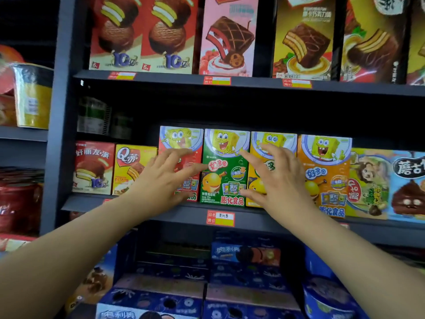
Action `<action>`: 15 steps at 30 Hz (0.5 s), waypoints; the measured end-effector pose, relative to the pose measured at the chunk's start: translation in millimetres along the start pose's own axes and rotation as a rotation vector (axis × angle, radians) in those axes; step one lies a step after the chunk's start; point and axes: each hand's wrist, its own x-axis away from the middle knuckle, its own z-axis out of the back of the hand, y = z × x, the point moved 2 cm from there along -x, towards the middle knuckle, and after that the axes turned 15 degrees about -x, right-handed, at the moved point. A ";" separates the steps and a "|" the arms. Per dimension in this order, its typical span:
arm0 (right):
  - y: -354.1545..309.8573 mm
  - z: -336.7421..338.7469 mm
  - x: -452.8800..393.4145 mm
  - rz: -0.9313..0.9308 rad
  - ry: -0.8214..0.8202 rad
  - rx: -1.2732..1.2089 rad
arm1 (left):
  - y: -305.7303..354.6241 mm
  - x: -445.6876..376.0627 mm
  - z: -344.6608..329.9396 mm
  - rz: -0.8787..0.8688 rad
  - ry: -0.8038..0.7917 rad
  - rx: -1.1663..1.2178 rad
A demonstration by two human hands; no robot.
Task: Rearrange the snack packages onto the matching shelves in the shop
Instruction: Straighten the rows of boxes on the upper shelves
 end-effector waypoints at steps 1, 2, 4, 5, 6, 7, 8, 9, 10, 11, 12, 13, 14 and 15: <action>2.6 -0.3 1.4 -0.003 -0.003 -0.008 | 1.4 -0.9 -2.0 -0.028 0.007 -0.032; 4.9 -1.1 2.3 -0.009 -0.011 -0.017 | 2.6 -2.0 -3.3 -0.038 0.019 -0.049; 7.6 -2.6 4.0 -0.024 -0.033 -0.052 | 6.1 -3.4 -3.7 -0.038 0.054 -0.064; 8.1 -2.6 4.8 -0.026 -0.036 -0.078 | 8.3 -3.6 -3.8 -0.046 0.078 -0.069; 8.2 -1.2 5.8 -0.020 -0.030 -0.105 | 10.4 -3.8 -3.5 -0.059 0.102 -0.071; 8.3 1.3 7.1 -0.005 -0.013 -0.122 | 12.2 -4.2 -3.6 -0.069 0.118 -0.065; 9.1 4.8 9.5 0.018 0.013 -0.124 | 13.6 -4.8 -3.6 -0.073 0.127 -0.058; 10.4 9.8 12.8 0.037 0.045 -0.106 | 14.6 -5.3 -4.2 -0.073 0.131 -0.053; 13.3 15.2 17.1 0.044 0.075 -0.075 | 15.2 -5.6 -5.7 -0.072 0.128 -0.048; 18.4 20.6 22.3 0.030 0.095 -0.040 | 15.9 -5.5 -7.0 -0.068 0.123 -0.043; 25.2 25.6 27.9 -0.004 0.095 -0.014 | 16.3 -5.4 -8.6 -0.068 0.117 -0.037; 32.7 29.8 34.2 -0.048 0.075 -0.002 | 16.5 -5.3 -10.4 -0.070 0.114 -0.030; 40.4 32.3 40.0 -0.087 0.043 -0.003 | 16.1 -5.3 -12.0 -0.073 0.110 -0.021; 47.6 33.7 44.9 -0.111 0.008 -0.012 | 15.7 -5.6 -12.8 -0.077 0.107 -0.011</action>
